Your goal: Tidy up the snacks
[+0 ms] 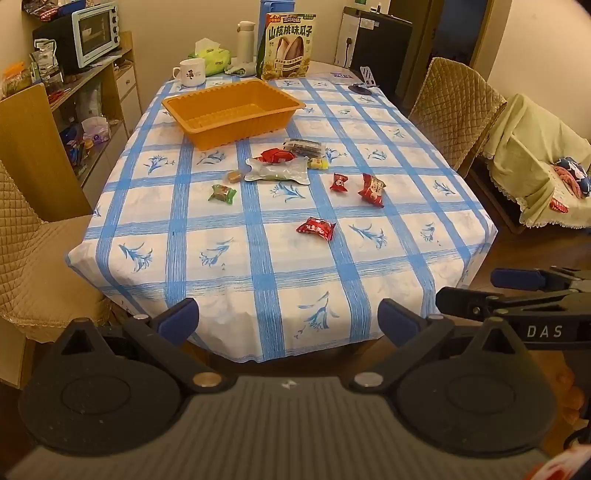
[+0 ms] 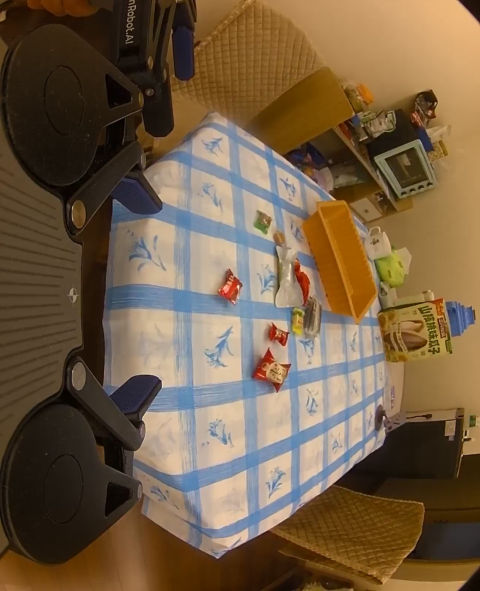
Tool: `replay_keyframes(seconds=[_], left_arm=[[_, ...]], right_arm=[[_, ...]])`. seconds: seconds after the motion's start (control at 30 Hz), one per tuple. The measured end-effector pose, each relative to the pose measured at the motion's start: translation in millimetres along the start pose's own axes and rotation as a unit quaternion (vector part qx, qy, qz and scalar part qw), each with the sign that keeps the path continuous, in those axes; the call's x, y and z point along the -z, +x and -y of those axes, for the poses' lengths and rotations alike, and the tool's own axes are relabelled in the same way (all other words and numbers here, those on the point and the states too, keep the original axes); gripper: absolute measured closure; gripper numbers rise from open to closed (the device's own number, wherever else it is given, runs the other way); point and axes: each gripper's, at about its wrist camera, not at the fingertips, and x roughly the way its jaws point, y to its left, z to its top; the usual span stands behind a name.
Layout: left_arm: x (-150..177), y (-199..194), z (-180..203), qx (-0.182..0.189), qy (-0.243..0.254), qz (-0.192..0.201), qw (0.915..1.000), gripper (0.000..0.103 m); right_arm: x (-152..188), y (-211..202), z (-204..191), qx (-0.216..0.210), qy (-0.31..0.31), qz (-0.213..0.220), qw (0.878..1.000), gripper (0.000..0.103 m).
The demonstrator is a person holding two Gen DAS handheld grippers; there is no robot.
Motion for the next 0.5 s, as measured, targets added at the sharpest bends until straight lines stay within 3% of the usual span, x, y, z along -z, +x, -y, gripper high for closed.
replay_keyframes(seconds=[0.5], left_arm=[[0.1,1.2,0.9,0.0,0.001,-0.001,1.0,0.0]], right_arm=[[-0.3,-0.7,2.0,-0.001,0.001,0.001,1.0,0.01]])
